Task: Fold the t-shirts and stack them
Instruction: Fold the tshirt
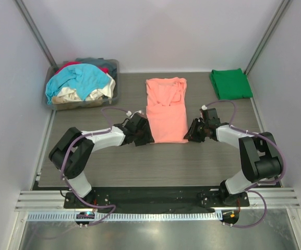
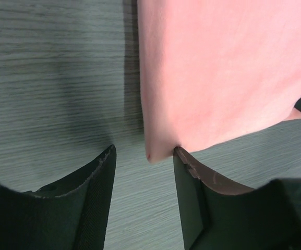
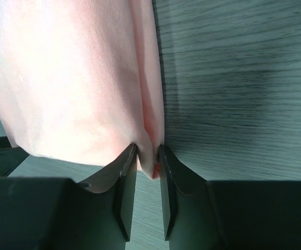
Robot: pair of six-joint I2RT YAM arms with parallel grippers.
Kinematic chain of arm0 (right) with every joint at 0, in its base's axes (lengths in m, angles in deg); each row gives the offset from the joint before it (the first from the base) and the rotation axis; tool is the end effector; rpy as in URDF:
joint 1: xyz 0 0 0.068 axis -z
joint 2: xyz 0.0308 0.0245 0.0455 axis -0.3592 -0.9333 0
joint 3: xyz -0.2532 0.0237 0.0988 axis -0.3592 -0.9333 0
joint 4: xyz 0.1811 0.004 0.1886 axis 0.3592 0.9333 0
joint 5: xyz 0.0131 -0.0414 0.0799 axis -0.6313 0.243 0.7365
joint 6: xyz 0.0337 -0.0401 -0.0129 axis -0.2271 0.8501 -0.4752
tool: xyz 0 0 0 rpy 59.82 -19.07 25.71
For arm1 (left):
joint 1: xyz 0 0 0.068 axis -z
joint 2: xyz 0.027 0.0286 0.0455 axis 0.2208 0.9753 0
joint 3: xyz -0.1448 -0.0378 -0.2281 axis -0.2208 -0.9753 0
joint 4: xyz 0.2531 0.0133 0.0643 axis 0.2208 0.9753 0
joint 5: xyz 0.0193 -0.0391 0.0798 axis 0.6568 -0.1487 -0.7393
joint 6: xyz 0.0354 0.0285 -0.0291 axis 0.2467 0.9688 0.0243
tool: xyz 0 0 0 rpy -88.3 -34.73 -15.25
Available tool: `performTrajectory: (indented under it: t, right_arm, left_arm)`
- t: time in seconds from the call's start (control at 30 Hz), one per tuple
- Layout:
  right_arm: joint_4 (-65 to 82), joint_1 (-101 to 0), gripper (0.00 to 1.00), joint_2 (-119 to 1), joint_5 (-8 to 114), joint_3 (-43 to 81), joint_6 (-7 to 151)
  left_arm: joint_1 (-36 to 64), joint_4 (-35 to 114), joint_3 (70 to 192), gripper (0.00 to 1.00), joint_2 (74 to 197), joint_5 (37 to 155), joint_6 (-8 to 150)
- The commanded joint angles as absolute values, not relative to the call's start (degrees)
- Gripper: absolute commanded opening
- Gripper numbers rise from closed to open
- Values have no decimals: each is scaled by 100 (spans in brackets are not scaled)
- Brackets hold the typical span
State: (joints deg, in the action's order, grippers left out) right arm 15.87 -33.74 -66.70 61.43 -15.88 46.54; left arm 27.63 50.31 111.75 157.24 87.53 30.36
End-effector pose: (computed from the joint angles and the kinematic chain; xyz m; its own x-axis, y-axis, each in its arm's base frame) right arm 0.2741 0.0718 0.1460 -0.8768 0.3258 -0.3538 0.1219 0.8621 0.4918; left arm 0.2564 -0.2178 0.1582 -0.8848 -0.2829 -0.3703 -0.0864 0.8805 -0.4661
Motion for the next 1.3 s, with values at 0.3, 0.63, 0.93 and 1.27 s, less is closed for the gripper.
performTrajectory:
  t: [0.3,0.63,0.93,1.27]
  right_arm:
    - [1673,-3388,21,-6935,6006,-1634,4838]
    - [1761,-3397,1,-6927,6058,-1581,4891]
    - [2218,-3397,1,-6048,6138,-1757,4768]
    - [3693,-3406,1,-4353,5988,-1766,4452]
  left_arm:
    - [2741,4273,11079,34,16084,8705,2891]
    - [2741,4158,11070,0,16076,8758,2794]
    - [2855,4501,10614,0,15408,8942,2496]
    - [3883,6178,10824,0,14125,8083,2004]
